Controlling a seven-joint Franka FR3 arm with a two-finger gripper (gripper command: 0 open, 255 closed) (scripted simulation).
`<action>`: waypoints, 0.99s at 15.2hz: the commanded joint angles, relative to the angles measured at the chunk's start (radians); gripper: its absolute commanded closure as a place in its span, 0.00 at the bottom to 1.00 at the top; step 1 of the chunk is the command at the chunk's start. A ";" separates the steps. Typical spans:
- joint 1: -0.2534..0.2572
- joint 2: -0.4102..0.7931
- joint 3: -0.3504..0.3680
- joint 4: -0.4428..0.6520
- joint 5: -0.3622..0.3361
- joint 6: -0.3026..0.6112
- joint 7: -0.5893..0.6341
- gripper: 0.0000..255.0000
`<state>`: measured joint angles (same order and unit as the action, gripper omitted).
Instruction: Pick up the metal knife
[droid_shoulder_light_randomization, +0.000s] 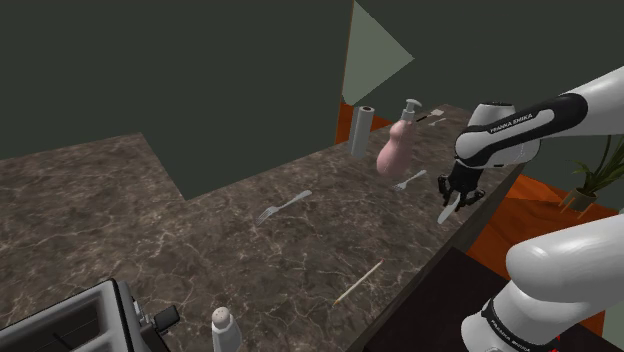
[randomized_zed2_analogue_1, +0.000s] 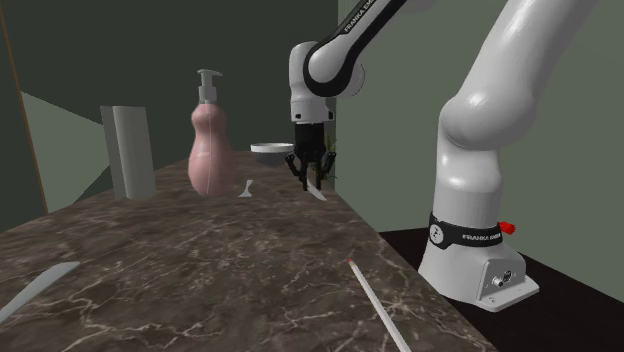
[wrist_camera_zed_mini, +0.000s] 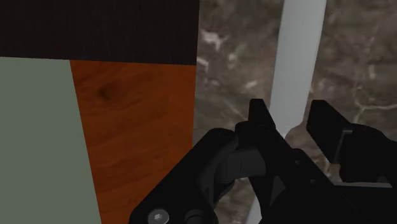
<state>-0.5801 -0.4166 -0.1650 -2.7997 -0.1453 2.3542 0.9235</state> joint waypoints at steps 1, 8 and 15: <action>0.000 0.002 0.000 -0.001 0.000 0.003 0.000 1.00; 0.000 0.001 0.000 0.001 0.000 0.000 0.000 1.00; 0.001 -0.079 0.009 0.046 0.006 -0.125 -0.003 1.00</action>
<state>-0.5797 -0.4848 -0.1577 -2.7595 -0.1402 2.2469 0.9207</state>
